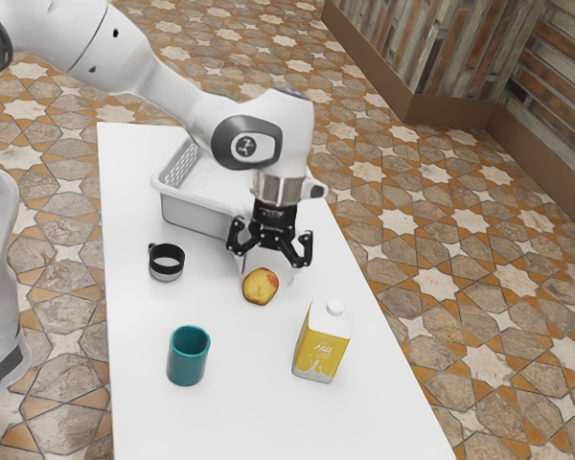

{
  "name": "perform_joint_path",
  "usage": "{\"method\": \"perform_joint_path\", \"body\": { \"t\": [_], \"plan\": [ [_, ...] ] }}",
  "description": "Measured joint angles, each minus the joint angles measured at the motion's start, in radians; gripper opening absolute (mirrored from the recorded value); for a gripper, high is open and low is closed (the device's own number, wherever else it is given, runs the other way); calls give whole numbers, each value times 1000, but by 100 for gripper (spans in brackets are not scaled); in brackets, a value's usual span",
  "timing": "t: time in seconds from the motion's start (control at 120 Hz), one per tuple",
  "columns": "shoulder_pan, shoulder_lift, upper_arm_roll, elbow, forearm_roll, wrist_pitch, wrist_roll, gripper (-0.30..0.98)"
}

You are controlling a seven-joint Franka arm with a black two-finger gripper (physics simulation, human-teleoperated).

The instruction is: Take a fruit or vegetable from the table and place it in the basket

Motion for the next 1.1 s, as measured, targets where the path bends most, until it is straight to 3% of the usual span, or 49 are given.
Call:
{"method": "perform_joint_path", "body": {
  "t": [0.217,1.017,1.1],
  "plan": [
    [10,2,-9,-25,-29,6,-8,69],
    [22,54,-11,-23,-34,22,-16,69],
    [22,54,-10,-22,-35,24,-17,62]
  ]
}}
